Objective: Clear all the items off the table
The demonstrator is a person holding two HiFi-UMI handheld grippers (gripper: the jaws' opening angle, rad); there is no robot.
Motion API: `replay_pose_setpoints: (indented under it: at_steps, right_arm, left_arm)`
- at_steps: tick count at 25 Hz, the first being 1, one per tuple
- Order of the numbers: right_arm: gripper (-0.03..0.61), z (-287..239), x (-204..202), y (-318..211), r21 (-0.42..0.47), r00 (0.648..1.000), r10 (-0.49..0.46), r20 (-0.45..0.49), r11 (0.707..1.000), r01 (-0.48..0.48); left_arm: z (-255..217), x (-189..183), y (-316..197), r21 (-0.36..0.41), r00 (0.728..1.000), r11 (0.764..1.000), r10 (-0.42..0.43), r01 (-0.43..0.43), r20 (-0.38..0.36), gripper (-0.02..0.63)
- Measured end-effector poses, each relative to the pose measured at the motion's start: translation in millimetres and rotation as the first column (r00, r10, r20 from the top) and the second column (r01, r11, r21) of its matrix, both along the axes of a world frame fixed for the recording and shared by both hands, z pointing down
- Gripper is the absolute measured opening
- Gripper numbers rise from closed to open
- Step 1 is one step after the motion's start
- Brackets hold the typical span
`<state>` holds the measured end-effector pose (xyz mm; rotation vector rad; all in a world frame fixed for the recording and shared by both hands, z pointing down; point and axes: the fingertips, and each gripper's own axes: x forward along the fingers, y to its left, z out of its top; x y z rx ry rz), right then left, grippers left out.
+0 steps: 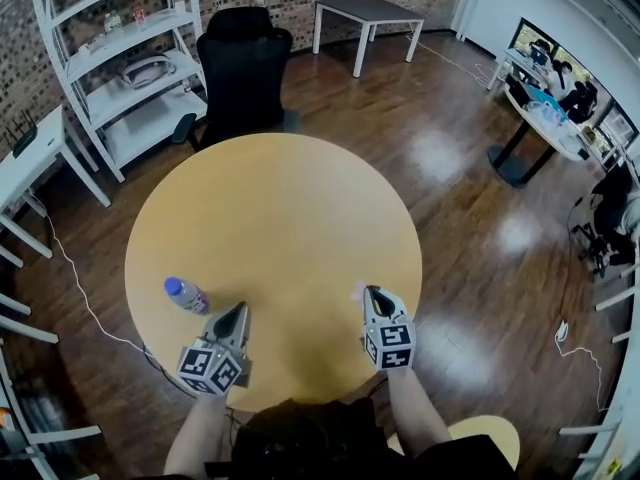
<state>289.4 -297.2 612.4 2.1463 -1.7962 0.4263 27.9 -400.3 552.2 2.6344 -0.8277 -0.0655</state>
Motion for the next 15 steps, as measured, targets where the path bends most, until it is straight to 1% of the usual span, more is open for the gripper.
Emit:
replay_pose_setpoints:
  at_steps: [3,6,11,15]
  right_arm:
    - [0.008,23,1,1,-0.051,1.000,-0.008,0.029,0.999,0.009]
    - [0.006,46,7,-2,-0.096,0.999,-0.005,0.047,0.995,0.010]
    - [0.008,71,15,-11,-0.120,0.995,0.020,0.096,0.993,-0.009]
    - [0.007,89,11,-13,-0.147,0.994,0.008,0.107,0.989,0.008]
  left_arm:
    - [23,5,0,-0.055,0.999,0.998,0.003,0.000,0.045,-0.002]
    - [40,13,-2,-0.093,0.997,0.996,0.009,-0.003,0.073,-0.002]
    - [69,25,2,-0.147,0.992,0.989,0.043,-0.025,0.117,-0.002]
    - [85,22,6,-0.180,0.988,0.984,0.042,-0.015,0.148,-0.002]
